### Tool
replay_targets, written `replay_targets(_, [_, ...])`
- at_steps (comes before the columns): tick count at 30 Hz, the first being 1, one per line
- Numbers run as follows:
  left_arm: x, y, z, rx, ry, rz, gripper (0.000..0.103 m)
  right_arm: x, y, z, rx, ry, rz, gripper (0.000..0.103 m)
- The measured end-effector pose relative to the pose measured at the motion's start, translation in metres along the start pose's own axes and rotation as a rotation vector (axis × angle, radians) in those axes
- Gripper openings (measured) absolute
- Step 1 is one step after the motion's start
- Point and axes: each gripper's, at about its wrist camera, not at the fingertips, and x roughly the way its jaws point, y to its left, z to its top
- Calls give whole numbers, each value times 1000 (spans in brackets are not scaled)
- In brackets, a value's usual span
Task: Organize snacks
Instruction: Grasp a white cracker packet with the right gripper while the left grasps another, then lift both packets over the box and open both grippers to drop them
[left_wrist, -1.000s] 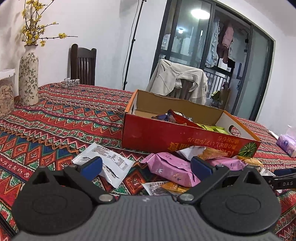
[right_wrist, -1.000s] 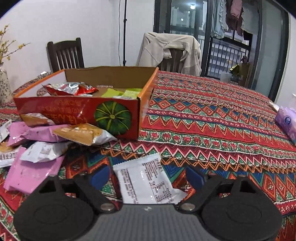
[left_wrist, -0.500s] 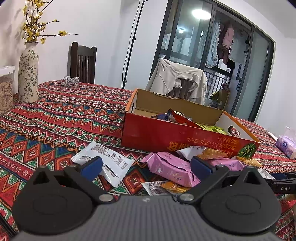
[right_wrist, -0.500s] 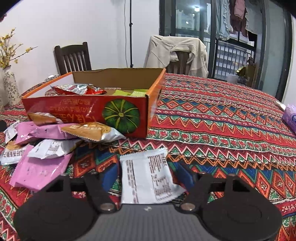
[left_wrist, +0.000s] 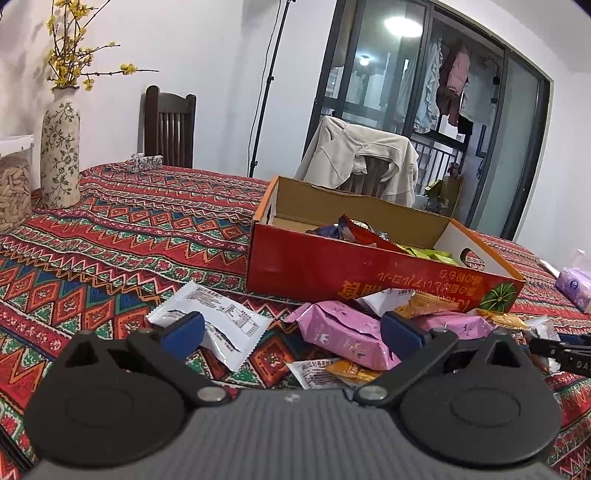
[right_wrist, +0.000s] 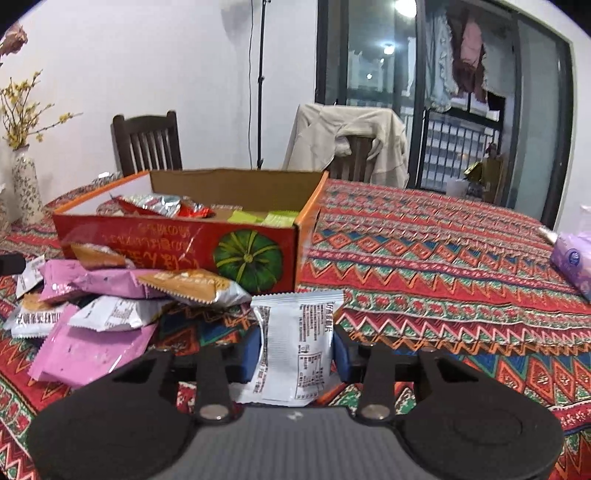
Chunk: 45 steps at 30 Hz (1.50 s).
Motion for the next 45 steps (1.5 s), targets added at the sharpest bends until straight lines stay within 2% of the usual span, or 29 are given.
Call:
replay_targets(5, [-3, 2, 10, 20, 13, 23, 103, -4, -3, 1, 14, -25, -4, 40])
replay_targets(8, [-5, 6, 21, 57, 0, 68, 103, -4, -4, 1, 20, -27, 0, 40])
replay_targets(12, [11, 15, 34, 126, 61, 137, 103, -5, -6, 0, 28, -32, 2, 40])
replay_targets(18, [48, 29, 37, 183, 225, 113, 103, -5, -9, 0, 43, -33, 3, 40])
replay_targets(23, [69, 36, 31, 206, 299, 107, 103, -5, -11, -1, 51, -31, 1, 40])
replay_targets(27, [75, 41, 28, 190, 316, 75, 103, -3, -12, -1, 55, -25, 2, 40])
replay_targets(32, [74, 40, 26, 175, 286, 85, 103, -2, -12, -1, 60, -21, 2, 40])
replay_targets(34, [73, 39, 24, 173, 273, 86, 99, -2, -12, -1, 61, -20, 2, 40])
replay_targets(36, [68, 37, 24, 171, 255, 78, 86, -1, -12, 0, 61, -18, 2, 40])
replay_targets(41, [58, 31, 20, 177, 231, 59, 71, -1, -11, -1, 59, -18, 2, 40])
replay_targets(45, [52, 34, 20, 140, 214, 51, 59, -1, -11, -1, 59, -19, 2, 40])
